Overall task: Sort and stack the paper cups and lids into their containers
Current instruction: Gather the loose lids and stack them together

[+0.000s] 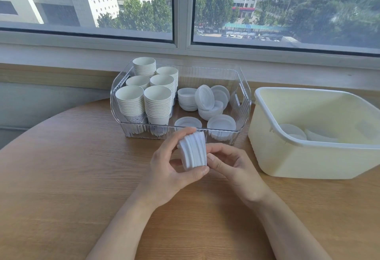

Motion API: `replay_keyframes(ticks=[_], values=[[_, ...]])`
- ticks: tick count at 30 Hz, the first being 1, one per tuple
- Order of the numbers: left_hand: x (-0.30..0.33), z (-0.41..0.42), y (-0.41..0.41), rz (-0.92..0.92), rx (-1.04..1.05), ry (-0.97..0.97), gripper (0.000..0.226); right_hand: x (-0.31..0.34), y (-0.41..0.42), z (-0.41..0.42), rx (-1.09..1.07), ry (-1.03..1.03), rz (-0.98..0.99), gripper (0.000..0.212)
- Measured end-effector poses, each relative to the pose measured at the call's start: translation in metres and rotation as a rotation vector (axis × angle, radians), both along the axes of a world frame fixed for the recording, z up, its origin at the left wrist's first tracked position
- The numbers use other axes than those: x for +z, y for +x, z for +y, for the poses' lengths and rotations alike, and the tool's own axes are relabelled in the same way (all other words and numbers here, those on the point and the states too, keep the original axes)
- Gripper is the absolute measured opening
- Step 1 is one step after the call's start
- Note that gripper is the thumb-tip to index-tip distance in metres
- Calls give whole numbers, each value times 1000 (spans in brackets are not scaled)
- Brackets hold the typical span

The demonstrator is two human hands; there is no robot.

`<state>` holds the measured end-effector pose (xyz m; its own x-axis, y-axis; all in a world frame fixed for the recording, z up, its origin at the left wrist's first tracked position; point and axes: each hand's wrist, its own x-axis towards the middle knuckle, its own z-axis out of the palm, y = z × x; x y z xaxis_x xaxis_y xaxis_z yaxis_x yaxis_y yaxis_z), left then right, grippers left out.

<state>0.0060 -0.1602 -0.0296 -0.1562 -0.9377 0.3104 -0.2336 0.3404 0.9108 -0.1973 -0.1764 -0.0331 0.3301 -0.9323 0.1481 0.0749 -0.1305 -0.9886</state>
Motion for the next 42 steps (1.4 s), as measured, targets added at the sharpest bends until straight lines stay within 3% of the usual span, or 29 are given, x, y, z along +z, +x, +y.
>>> replay_keyframes(ticks=[4,18,20,25,30,35,38,42], values=[[1,0,-1,-5,-11,22,80,2,0,-1,31,73,-33,53],[-1,3,-5,-47,12,2,79,-4,-2,-4,81,51,103,60],[-5,1,-4,-45,59,4,78,0,2,-1,-1,-24,173,57],[-10,-9,8,42,187,-8,76,26,12,-21,-306,-297,356,27],[-11,-13,12,90,219,7,76,43,20,-67,-324,-460,690,31],[-12,-15,16,99,227,14,76,46,27,-93,-223,-352,1053,27],[-12,-15,17,96,227,13,77,48,29,-88,-251,-418,1004,25],[-10,-14,24,53,213,29,77,42,19,-50,-252,-564,780,19]])
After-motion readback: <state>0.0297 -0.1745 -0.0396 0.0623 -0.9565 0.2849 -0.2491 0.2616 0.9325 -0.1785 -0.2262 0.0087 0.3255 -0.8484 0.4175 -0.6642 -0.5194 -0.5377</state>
